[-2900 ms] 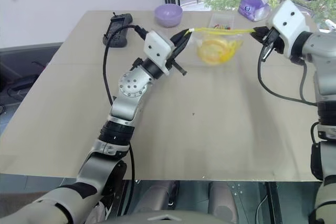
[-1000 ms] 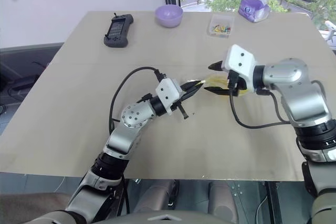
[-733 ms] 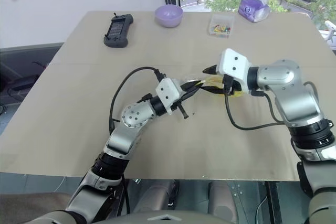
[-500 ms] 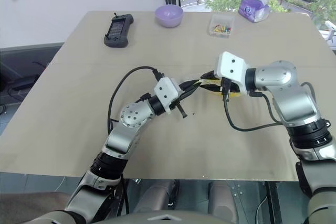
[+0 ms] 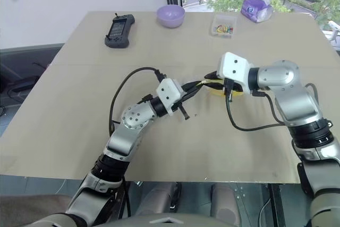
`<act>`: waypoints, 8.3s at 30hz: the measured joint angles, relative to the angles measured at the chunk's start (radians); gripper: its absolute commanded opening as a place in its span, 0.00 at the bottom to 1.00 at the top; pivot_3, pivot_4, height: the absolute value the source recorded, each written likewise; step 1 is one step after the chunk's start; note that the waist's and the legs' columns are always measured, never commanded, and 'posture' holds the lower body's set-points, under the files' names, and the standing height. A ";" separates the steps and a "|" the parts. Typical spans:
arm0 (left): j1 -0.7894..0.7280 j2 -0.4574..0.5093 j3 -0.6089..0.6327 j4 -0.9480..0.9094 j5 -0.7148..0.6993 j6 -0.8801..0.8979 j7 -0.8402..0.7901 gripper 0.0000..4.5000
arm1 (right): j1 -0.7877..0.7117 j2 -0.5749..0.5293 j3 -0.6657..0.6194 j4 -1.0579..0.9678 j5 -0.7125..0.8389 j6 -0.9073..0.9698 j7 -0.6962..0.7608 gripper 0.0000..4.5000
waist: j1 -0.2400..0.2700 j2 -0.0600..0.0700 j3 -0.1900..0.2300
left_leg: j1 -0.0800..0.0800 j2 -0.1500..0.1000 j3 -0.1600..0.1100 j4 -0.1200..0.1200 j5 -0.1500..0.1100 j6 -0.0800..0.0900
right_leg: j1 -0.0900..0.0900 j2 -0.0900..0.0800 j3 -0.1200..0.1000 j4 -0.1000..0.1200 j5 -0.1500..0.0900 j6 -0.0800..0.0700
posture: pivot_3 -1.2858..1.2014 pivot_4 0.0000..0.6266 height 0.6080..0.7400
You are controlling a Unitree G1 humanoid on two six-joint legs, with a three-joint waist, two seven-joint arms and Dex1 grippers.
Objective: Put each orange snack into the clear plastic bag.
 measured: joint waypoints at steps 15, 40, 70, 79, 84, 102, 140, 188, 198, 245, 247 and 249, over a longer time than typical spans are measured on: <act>0.001 0.001 -0.004 -0.004 -0.001 0.002 -0.008 0.00 | -0.002 -0.023 0.002 0.016 -0.058 -0.150 0.023 0.27 | 0.000 0.000 0.000 | 0.000 0.000 0.000 0.000 0.000 0.000 | 0.000 0.000 0.000 0.000 0.000 0.000 | 0.52 0.24 1.00; 0.003 -0.001 -0.004 -0.013 -0.009 0.006 -0.005 0.00 | -0.036 -0.038 0.014 0.098 -0.111 -0.402 0.085 0.04 | -0.001 0.000 0.000 | 0.000 0.000 0.000 0.000 0.000 0.000 | 0.000 0.000 0.000 0.000 0.000 0.000 | 0.52 0.24 1.00; 0.004 -0.003 -0.007 -0.011 -0.009 0.008 -0.008 0.00 | -0.051 -0.067 0.013 0.081 -0.050 -0.415 0.152 0.30 | 0.000 0.000 0.000 | 0.000 0.000 0.000 0.000 0.000 0.000 | 0.000 0.000 0.000 0.000 0.000 0.000 | 0.52 0.24 1.00; 0.004 -0.004 -0.007 -0.011 -0.008 0.008 -0.007 0.00 | -0.064 -0.057 0.014 0.086 -0.065 -0.424 0.133 0.30 | 0.000 0.000 0.000 | 0.000 0.000 0.000 0.000 0.000 0.000 | 0.000 0.000 0.000 0.000 0.000 0.000 | 0.52 0.24 1.00; 0.007 -0.003 -0.007 -0.011 -0.008 0.008 -0.008 0.00 | -0.070 -0.049 0.014 0.102 -0.074 -0.438 0.124 0.30 | -0.001 0.000 0.000 | 0.000 0.000 0.000 0.000 0.000 0.000 | 0.000 0.000 0.000 0.000 0.000 0.000 | 0.52 0.24 1.00; 0.009 0.000 -0.005 -0.011 -0.007 0.008 -0.001 0.00 | -0.072 -0.041 0.016 0.101 -0.073 -0.439 0.132 0.01 | 0.000 0.000 0.000 | 0.000 0.000 0.000 0.000 0.000 0.000 | 0.000 0.000 0.000 0.000 0.000 0.000 | 0.52 0.24 1.00; 0.016 0.026 -0.034 -0.011 0.014 0.000 -0.014 0.00 | -0.072 -0.049 0.017 0.106 -0.096 -0.457 0.155 0.02 | -0.001 0.000 0.000 | 0.000 0.000 0.000 0.000 0.000 0.000 | 0.000 0.000 0.000 0.000 0.000 0.000 | 0.52 0.24 1.00; 0.014 0.004 -0.046 -0.001 0.038 -0.029 -0.027 0.00 | 0.008 -0.155 0.020 -0.311 -0.080 0.276 0.100 0.28 | 0.002 0.000 0.000 | 0.000 0.000 0.000 -0.001 0.000 0.000 | 0.000 0.000 0.000 0.000 0.000 0.000 | 0.52 0.24 1.00; 0.014 -0.002 -0.046 -0.001 0.038 -0.023 -0.027 0.00 | 0.017 -0.135 0.022 -0.312 -0.076 0.284 0.071 0.28 | 0.002 0.000 0.000 | 0.000 0.000 0.000 -0.001 0.000 0.000 | 0.000 0.000 0.000 0.000 0.000 0.000 | 0.52 0.24 1.00; 0.033 0.125 -0.004 0.005 0.038 -0.041 0.001 0.00 | 0.110 -0.289 0.046 -0.297 -0.102 0.328 -0.007 0.01 | 0.002 0.000 0.000 | 0.000 0.000 0.000 -0.001 0.000 0.000 | 0.000 0.000 0.000 -0.001 0.000 0.000 | 0.52 0.24 1.00; 0.033 0.142 0.006 0.013 0.038 -0.045 0.004 0.00 | 0.120 -0.305 0.046 -0.282 -0.105 0.329 -0.022 0.01 | 0.003 0.000 0.000 | 0.000 0.000 0.000 -0.001 0.000 0.000 | 0.000 0.000 0.000 -0.001 0.000 0.000 | 0.52 0.24 1.00; 0.033 0.145 0.011 0.020 0.038 -0.047 0.006 0.00 | 0.127 -0.318 0.046 -0.272 -0.108 0.329 -0.027 0.01 | 0.003 0.000 0.000 | 0.000 0.000 0.000 -0.001 0.000 0.000 | 0.000 0.000 0.000 -0.001 0.000 0.000 | 0.52 0.24 1.00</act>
